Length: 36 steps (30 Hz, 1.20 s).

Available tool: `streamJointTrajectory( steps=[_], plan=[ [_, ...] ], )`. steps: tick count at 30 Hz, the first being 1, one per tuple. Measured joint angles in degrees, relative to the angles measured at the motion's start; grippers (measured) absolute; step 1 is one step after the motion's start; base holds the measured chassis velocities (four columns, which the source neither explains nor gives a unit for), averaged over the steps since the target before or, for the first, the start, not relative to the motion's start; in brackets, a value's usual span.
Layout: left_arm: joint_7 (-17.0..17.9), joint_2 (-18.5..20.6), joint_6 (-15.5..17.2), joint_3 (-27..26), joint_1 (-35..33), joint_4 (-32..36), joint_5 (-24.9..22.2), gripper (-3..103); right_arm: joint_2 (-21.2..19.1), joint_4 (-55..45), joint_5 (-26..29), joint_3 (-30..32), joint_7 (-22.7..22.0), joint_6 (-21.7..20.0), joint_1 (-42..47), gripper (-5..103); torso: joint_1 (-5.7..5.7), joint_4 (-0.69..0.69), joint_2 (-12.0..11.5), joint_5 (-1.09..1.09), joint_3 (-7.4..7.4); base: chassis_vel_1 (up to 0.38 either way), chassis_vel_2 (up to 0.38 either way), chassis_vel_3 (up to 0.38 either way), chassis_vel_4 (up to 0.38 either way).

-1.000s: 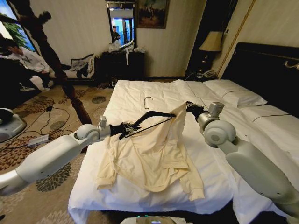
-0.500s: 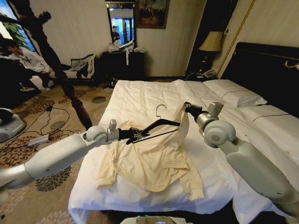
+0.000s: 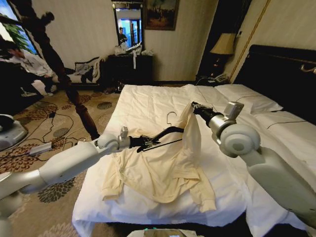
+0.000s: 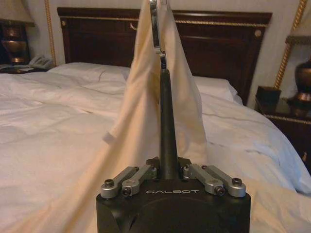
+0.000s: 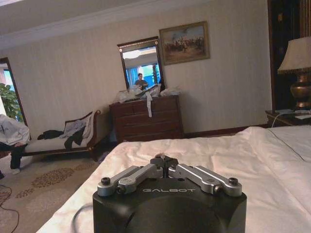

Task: Pick up the clothes from the bed and hang them on the clothes hanger.

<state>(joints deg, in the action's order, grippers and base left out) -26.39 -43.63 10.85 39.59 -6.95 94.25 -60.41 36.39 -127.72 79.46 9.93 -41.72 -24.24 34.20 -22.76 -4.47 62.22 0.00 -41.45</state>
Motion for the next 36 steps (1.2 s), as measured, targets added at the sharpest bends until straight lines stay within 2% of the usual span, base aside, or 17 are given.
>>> streamJointTrajectory(
  steps=[2, 4, 5, 7, 12, 18, 22, 27, 31, 32, 33, 34, 36],
  plan=[
    [1.78, -2.25, 0.01, -1.99, -0.5, -1.17, -1.45, 16, 0.17, -0.47, 0.34, 0.31, -0.78, -0.12, 1.42, 0, 0.0, -0.01, 0.0, 0.01, 0.0, 0.0, 0.0, 0.0, 0.0],
    [2.29, -2.69, 0.01, -2.89, -0.91, -1.44, -1.83, 16, 0.25, -0.52, 0.34, 0.34, -0.91, -0.15, 1.74, 0, 0.0, -0.02, 0.0, 0.02, 0.0, 0.0, 0.0, 0.0, 0.0],
    [3.53, -3.27, 0.01, -5.18, -2.2, -1.79, -2.81, 16, 0.49, -0.55, 0.35, 0.35, -1.08, -0.23, 2.26, 0, 0.0, -0.01, 0.0, 0.01, 0.0, 0.0, 0.0, 0.0, 0.0],
    [4.53, -3.49, 0.02, -6.5, -2.96, -1.59, -4.07, 16, 0.73, -0.56, 0.45, 0.08, -1.12, -0.5, 2.68, 0, 0.0, 0.04, 0.0, 0.0, 0.0, 0.0, 0.0, 0.0, 0.0],
    [4.72, -3.52, 0.19, -6.16, -2.99, 0.04, -4.32, 16, 1.56, -0.32, 0.43, -0.84, -1.14, -0.86, 2.63, 0, 0.0, 0.01, 0.0, 0.0, 0.0, 0.0, 0.0, 0.0, 0.0],
    [4.98, -3.83, 0.3, -4.5, -3.02, 0.59, -3.38, 16, 2.58, -2.64, 4.47, -1.98, -2.01, -1.67, 1.38, 0, 0.0, 0.03, 0.0, -0.02, 0.0, 0.0, 0.0, 0.0, 0.0],
    [5.58, -4.57, 0.3, -4.65, -3.15, 0.52, -4.08, 16, 2.91, -3.85, 4.94, -2.18, -2.02, -2.15, 2.77, 0, 0.0, -0.01, 0.0, 0.0, 0.0, 0.0, 0.0, 0.0, 0.0],
    [6.06, -4.71, 0.14, -5.66, -3.96, 0.3, -4.88, 16, 3.22, -4.83, 7.1, -1.74, -2.05, -2.07, 3.24, 0, 0.0, 0.01, 0.0, 0.0, 0.0, 0.0, 0.0, 0.0, 0.0],
    [6.05, -4.24, 0.06, -6.37, -4.78, 0.51, -5.0, 16, 2.16, -6.0, 7.72, -0.91, 0.36, -3.7, 5.06, -1, 0.0, 0.01, 0.0, 0.0, 0.0, 0.0, 0.0, 0.0, 0.0],
    [6.05, -4.23, 0.04, -6.69, -4.96, 0.32, -5.07, 16, 2.07, -6.54, 8.62, -0.73, 0.63, -3.98, 5.42, 4, 0.0, -0.01, 0.0, 0.0, 0.0, 0.0, 0.0, 0.0, 0.0],
    [6.05, -4.23, 0.04, -6.69, -4.96, 0.32, -5.07, 16, 2.07, -6.54, 8.62, -0.73, 0.63, -3.98, 5.42, 4, 0.0, -0.01, 0.0, 0.0, 0.0, 0.0, 0.0, 0.0, 0.0],
    [6.06, -4.17, 0.01, -7.27, -5.27, 0.18, -5.15, 16, 2.15, -7.06, 10.25, -0.57, 0.53, -4.46, 5.52, 15, 0.0, -0.01, 0.0, 0.0, 0.0, 0.0, 0.0, 0.0, 0.0],
    [6.06, -4.09, -0.01, -7.66, -5.54, 0.17, -5.22, 16, 2.29, -7.31, 11.25, -0.44, 0.38, -4.74, 5.55, 15, 0.0, 0.01, 0.0, 0.0, 0.0, 0.0, 0.0, 0.0, 0.0]
  ],
)
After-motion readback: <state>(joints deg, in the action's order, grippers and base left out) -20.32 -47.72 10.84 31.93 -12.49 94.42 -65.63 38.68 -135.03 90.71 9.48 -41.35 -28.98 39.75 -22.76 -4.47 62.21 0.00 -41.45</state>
